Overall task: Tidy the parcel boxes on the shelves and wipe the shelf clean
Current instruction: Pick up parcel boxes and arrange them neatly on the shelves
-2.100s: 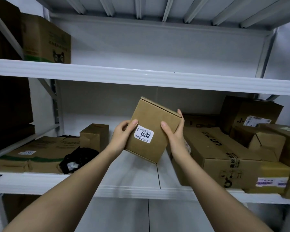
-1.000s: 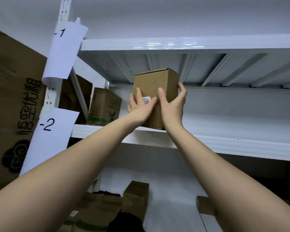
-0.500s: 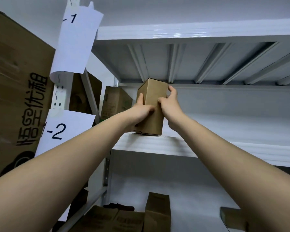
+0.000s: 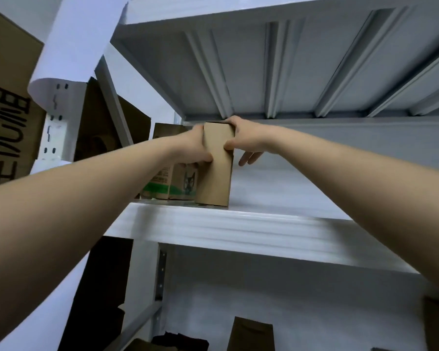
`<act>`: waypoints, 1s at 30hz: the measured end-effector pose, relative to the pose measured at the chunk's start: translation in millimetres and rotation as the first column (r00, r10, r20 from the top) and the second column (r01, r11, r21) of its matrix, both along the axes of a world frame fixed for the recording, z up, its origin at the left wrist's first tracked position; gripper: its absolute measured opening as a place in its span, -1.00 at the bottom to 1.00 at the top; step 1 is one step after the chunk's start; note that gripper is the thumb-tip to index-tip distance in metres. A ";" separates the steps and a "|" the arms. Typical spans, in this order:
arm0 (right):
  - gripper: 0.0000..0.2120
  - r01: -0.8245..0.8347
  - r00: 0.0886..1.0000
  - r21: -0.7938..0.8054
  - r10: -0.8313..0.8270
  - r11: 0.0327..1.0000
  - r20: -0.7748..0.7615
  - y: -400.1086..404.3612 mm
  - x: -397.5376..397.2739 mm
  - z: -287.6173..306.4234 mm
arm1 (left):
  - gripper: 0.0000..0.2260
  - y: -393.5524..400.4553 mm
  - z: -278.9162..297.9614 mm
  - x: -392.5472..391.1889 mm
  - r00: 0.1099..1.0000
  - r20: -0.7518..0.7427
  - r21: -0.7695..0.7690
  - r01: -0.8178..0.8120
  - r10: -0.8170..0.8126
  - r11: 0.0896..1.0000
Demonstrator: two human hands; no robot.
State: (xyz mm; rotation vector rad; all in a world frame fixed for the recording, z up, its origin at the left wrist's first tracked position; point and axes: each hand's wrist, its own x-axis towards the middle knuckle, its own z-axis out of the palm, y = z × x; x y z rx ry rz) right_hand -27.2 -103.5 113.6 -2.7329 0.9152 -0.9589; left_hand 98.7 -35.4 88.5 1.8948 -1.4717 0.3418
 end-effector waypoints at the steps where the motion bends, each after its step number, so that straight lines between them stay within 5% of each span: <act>1: -0.44 0.008 0.999 -0.014 -0.009 1.000 -0.034 -3.6 3.6 2.2 | -0.22 -3.3 4.3 3.4 0.996 0.079 -0.021 -0.044 0.046 0.999; 4: -0.42 0.019 0.995 -0.035 -0.022 0.999 -0.099 -15.6 18.3 6.3 | -0.17 -14.2 18.6 14.3 0.972 0.194 -0.048 -0.128 0.135 0.991; 9: -0.38 0.072 0.984 -0.070 -0.082 0.995 -0.160 -32.0 48.0 7.6 | -0.48 -29.1 35.9 30.4 0.899 0.387 0.020 -0.232 0.206 0.973; 17: -0.36 0.132 0.964 -0.099 -0.151 0.986 -0.219 -52.8 101.4 10.7 | -0.50 -51.0 49.6 74.6 0.718 0.621 0.014 -0.411 0.314 0.911; 26: -0.51 0.307 0.942 0.028 -0.300 0.951 -0.149 -86.9 178.1 8.0 | -0.40 -73.0 60.1 125.5 0.539 0.706 -0.126 -0.542 0.459 0.831; 30: -0.54 0.293 0.955 0.045 -0.290 0.955 -0.055 -101.5 193.7 2.8 | -0.24 -90.1 60.2 148.4 0.620 0.630 -0.074 -0.552 0.468 0.830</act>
